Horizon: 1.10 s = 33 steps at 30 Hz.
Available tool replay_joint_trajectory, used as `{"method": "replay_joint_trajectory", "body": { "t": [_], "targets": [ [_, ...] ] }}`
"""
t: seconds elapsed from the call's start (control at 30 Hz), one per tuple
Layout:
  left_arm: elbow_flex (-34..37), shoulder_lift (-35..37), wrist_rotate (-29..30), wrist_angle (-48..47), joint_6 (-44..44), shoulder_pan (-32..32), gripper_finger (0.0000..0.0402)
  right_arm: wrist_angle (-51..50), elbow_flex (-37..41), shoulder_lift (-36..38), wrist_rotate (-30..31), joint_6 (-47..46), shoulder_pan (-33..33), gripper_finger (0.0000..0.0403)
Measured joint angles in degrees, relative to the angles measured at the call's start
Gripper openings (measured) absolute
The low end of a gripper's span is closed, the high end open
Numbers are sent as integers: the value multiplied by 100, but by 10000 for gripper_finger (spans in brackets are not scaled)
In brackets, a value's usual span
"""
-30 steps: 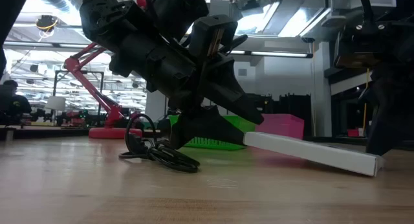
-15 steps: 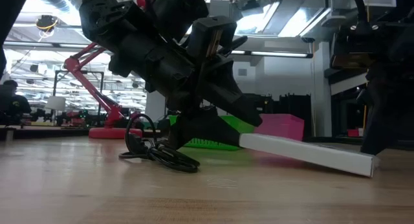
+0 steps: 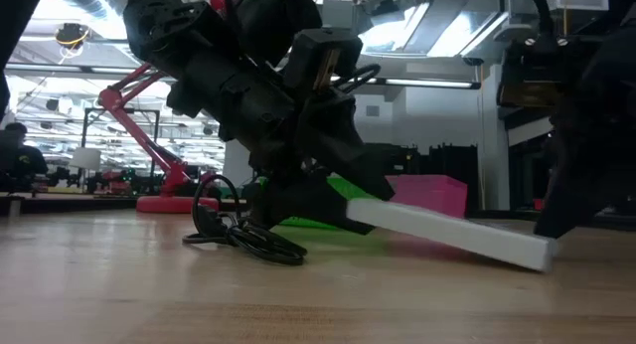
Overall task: Pick and place items into bin
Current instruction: Put the card reader box into the black bin
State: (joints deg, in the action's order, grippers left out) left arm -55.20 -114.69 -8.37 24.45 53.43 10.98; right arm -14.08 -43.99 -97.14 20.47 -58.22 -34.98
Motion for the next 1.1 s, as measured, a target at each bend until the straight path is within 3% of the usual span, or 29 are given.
{"method": "replay_joint_trajectory", "body": {
  "t": [0.27,0.4,0.57,1.1],
  "targets": [
    [0,2,-125,11,262,2,166,474,-21,-230,-136,155,0,0],
    [0,4,-968,9,323,4,163,471,-26,-230,-189,160,0,0],
    [5,15,-1512,-20,461,7,157,462,-26,-230,-208,167,0,0],
    [16,17,-763,50,422,0,131,517,-22,-230,-268,149,-7,0]
  ]
}}
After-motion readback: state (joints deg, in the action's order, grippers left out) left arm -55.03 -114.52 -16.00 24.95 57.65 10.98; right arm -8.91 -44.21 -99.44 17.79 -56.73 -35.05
